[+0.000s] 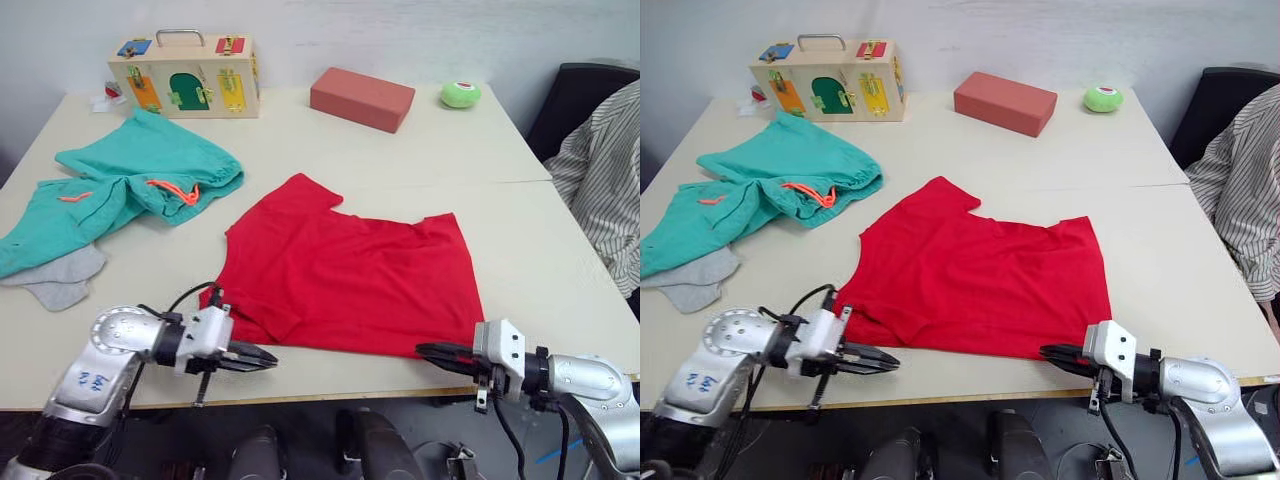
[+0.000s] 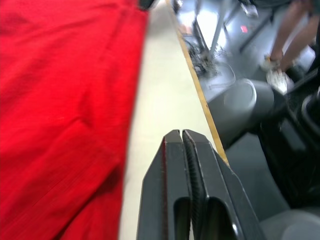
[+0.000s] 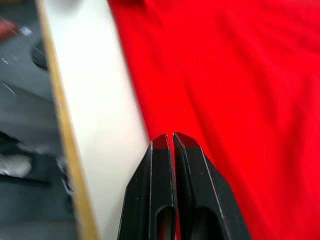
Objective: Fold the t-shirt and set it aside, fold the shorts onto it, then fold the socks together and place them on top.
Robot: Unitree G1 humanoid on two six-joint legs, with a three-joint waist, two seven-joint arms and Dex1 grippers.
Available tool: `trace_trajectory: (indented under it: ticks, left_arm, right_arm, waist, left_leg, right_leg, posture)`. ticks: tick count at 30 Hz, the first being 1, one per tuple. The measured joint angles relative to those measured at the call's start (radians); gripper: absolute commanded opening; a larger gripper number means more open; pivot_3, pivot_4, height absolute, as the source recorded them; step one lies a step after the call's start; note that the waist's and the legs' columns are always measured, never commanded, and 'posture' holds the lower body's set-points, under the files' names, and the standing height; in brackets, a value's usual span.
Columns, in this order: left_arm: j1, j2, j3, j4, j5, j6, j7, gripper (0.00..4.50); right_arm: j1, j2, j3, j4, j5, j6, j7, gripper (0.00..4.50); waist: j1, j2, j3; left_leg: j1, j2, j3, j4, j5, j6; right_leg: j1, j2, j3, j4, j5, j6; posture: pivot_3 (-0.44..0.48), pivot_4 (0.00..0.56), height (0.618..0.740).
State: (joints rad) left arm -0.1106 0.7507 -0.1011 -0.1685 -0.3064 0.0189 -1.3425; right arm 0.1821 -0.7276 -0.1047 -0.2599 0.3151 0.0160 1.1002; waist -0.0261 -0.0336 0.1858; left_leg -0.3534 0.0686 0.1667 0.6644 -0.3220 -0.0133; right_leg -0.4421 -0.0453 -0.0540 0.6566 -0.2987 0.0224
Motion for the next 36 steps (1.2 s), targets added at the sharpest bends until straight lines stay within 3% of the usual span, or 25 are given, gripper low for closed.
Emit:
trace_trajectory:
  ticks: [6,16,28,31,33,36]
  left_arm:
    - [-0.071,-0.082,-0.027,0.077,0.074,-0.059,0.113,0.06]
    - [-0.118,-0.093,-0.016,0.171,0.091,-0.04,0.199,0.06]
    - [-0.271,-0.202,0.039,0.256,0.121,-0.035,0.412,0.06]
    - [-0.253,-0.19,0.123,0.213,-0.015,0.015,0.366,0.06]
    - [-0.204,-0.127,0.157,0.132,-0.117,0.081,0.29,0.06]
    - [-0.1,-0.008,0.173,0.045,-0.176,0.148,0.179,0.06]
  right_arm:
    - [0.001,0.019,0.023,0.035,-0.017,-0.065,-0.003,0.08]
    - [0.017,0.026,0.032,0.077,-0.029,-0.105,-0.017,0.08]
    - [-0.034,0.062,0.017,0.147,-0.044,-0.128,-0.116,0.08]
    - [-0.031,0.066,0.001,0.141,-0.035,-0.123,-0.146,0.08]
    - [-0.015,0.07,-0.009,0.107,-0.01,-0.118,-0.146,0.08]
    - [0.001,0.073,0.001,0.043,0.021,-0.107,-0.136,0.08]
  waist:
    - [-0.001,0.0,0.0]
    - [0.0,0.0,0.0]
    - [-0.001,0.0,0.0]
    - [-0.005,0.0,0.0]
    - [-0.006,0.0,0.0]
    - [-0.005,0.001,0.0]
  left_leg:
    - [0.0,0.001,0.0,0.0,0.0,0.0]
    - [0.0,0.001,0.0,0.0,0.0,0.0]
    - [0.001,0.001,0.001,0.001,0.0,0.0]
    - [0.001,0.003,0.001,0.0,0.001,-0.002]
    - [0.001,0.003,0.002,0.0,0.001,-0.003]
    - [0.002,0.004,0.002,0.0,0.002,-0.004]
  right_leg:
    - [0.0,0.0,0.0,0.0,0.0,0.0]
    - [0.0,0.0,0.0,0.001,0.0,0.0]
    - [0.0,0.0,0.0,0.002,0.0,0.0]
    - [-0.001,0.001,0.001,0.003,0.0,0.0]
    - [-0.001,0.001,0.001,0.003,-0.001,-0.001]
    - [-0.001,0.002,0.001,0.003,-0.001,-0.002]
  posture:
    - [0.0,0.15,0.74]
    - [0.0,0.15,0.74]
    - [0.0,0.15,0.74]
    - [0.0,0.15,0.74]
    - [0.0,0.15,0.74]
    - [0.0,0.15,0.74]
